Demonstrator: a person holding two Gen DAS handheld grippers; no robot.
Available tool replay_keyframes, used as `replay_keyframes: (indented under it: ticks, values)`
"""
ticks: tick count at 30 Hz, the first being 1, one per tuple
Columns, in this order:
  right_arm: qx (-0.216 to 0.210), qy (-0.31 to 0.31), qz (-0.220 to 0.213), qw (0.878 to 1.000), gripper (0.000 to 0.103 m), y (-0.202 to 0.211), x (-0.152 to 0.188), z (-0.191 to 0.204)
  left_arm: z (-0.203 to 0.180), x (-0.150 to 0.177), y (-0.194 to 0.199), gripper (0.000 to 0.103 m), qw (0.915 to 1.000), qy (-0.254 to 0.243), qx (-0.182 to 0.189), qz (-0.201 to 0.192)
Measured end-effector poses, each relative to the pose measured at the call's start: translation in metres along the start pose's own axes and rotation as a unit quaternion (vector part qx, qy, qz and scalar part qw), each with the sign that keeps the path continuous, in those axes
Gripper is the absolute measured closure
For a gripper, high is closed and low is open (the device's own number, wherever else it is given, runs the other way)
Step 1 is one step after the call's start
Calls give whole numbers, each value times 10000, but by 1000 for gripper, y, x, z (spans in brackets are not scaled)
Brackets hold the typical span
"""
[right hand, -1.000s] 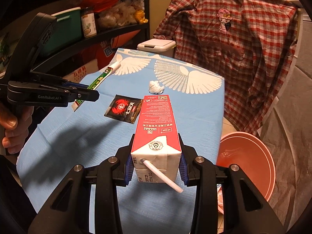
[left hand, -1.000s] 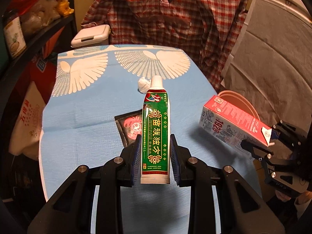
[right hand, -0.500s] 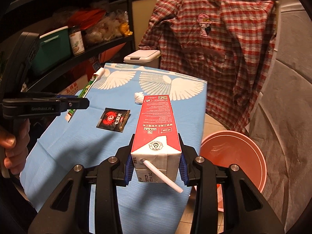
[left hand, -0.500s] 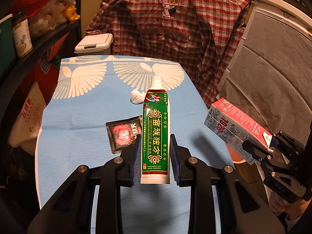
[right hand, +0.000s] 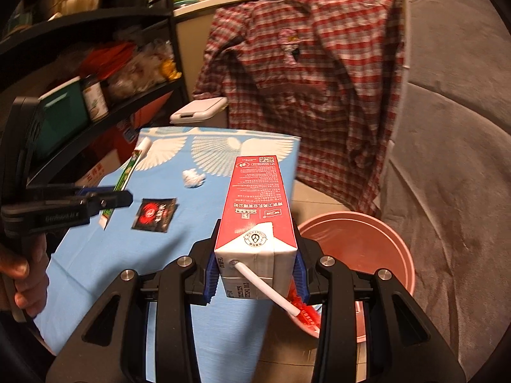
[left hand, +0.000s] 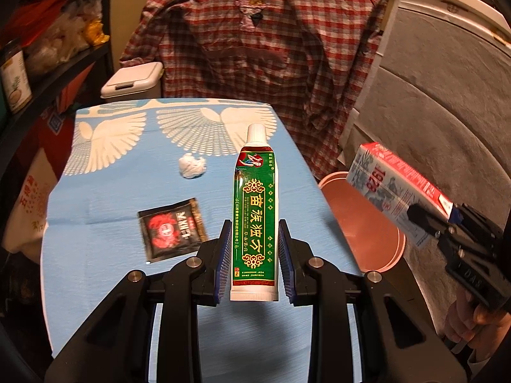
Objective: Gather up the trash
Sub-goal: 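Carry the toothpaste tube with the left tool while the right tool carries the milk carton to the bucket, then open the left tool over the bucket while the right tool releases the milk carton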
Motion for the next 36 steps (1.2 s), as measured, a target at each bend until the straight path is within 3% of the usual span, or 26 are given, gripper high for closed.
replay_keyframes:
  ticks: [11, 23, 36]
  values:
    - [456, -471, -198, 9977, 65, 20, -2, -50, -49, -7, -13, 75, 9994, -194, 282, 39]
    - [988, -892, 103, 9910, 65, 18, 8, -94, -118, -10, -35, 75, 9966, -527, 585, 224]
    - [1101, -1239, 227, 9859, 65, 12, 13, -121, -181, -14, -57, 75, 9915, -877, 889, 369]
Point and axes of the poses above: each gripper's, at about its wrist camera, not at the fingertips, and y roughly against the way its jaws point, z to its left, x to its underside, the point moved 3 cm from there along -y, roughly the way its jaws point, and after that the axes turned 15 degrees about -x, right-handed, at the moved point
